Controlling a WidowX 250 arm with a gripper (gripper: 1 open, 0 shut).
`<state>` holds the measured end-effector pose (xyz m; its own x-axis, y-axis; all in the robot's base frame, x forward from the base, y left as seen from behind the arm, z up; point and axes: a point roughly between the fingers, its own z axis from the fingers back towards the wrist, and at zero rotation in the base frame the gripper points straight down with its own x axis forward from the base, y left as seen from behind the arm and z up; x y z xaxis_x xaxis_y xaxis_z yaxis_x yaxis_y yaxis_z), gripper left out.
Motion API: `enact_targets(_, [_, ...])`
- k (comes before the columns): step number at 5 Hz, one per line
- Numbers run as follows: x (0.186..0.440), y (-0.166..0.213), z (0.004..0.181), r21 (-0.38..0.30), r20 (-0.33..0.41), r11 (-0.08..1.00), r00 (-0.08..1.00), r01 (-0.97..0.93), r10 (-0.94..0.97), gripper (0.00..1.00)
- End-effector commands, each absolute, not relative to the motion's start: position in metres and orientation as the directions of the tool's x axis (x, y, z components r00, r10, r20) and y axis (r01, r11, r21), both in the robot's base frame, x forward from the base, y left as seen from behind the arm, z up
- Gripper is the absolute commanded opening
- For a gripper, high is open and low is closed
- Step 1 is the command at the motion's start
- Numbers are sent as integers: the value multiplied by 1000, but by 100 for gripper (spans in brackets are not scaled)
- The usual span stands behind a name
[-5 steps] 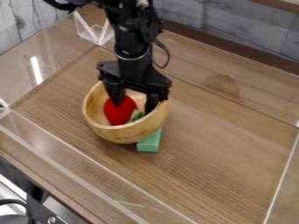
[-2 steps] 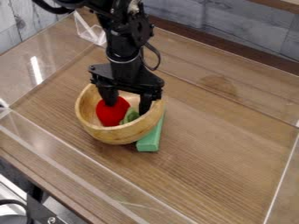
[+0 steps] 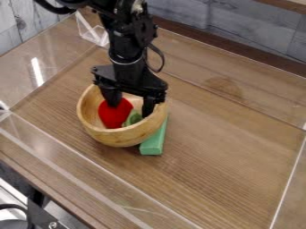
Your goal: Move the red fruit to the right
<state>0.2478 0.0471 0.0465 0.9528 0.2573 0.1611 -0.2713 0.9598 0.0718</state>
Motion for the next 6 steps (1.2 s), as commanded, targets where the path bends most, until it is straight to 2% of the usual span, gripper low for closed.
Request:
enact_targets(1, [240,44,43,81,123,973,971,-215,205,100])
enact_targets(4, [243,40,33,81,84,966,967,-246,240,100])
enact_targets(6, [228,54,19,81,67,956,958,-282,277,100])
